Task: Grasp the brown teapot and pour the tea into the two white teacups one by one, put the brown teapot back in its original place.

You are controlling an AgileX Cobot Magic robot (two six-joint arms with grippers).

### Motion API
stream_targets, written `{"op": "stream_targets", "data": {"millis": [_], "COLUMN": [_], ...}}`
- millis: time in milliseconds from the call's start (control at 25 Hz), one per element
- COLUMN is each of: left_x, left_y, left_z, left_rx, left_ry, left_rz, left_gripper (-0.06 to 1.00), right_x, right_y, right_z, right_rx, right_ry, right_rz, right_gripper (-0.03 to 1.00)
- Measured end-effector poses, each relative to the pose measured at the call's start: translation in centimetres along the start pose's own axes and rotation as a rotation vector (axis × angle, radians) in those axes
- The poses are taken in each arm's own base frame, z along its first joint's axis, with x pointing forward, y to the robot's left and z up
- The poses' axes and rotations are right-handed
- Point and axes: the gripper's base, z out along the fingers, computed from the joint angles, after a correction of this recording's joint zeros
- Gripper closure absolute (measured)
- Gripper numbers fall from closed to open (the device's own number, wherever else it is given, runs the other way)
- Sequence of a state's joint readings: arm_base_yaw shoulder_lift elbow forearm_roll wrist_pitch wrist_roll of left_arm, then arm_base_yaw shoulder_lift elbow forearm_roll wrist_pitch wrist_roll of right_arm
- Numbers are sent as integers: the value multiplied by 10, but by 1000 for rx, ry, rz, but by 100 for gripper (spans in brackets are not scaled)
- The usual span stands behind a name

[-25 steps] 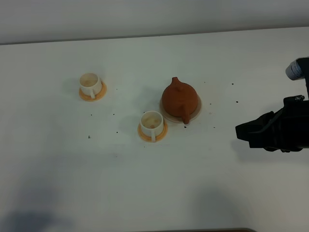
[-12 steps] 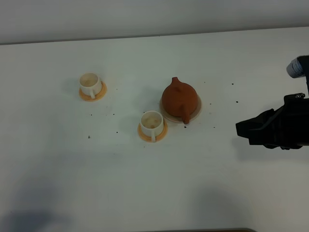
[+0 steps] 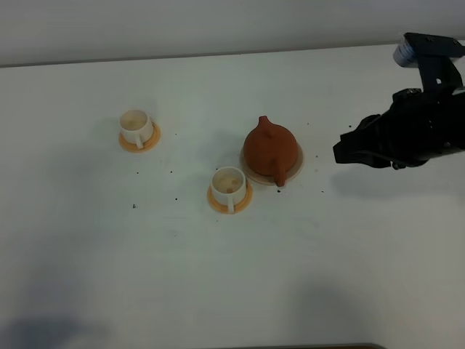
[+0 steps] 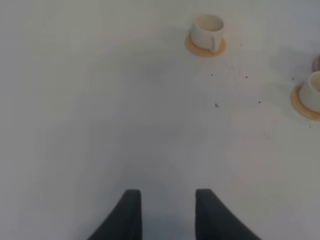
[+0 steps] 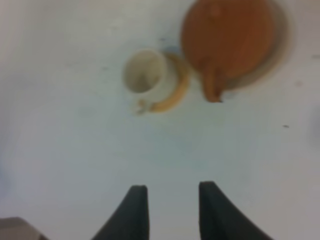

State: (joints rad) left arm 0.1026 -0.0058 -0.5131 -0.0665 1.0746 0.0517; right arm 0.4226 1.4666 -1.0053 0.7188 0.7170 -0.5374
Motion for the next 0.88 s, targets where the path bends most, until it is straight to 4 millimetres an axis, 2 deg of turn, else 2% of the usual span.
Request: {"op": "stream_targets", "data": {"millis": [240, 560, 640, 880], "left_x": [0, 0, 0, 0], "left_y": [0, 0, 0, 0], "left_z": [0, 0, 0, 0], "left_rx": [0, 0, 0, 0], "left_ry": [0, 0, 0, 0], "left_rz": [0, 0, 0, 0], "left_gripper": [68, 68, 68, 68], "right_x": [-29, -58, -62, -81], "right_y": [-14, 11, 12, 8], "right_z": [20, 71, 86, 114], "right_rx": [135, 274, 307, 337], "right_ry": [130, 304, 369, 448], "right_rz": [68, 19, 26, 77], "right_gripper": [73, 73, 73, 73]}}
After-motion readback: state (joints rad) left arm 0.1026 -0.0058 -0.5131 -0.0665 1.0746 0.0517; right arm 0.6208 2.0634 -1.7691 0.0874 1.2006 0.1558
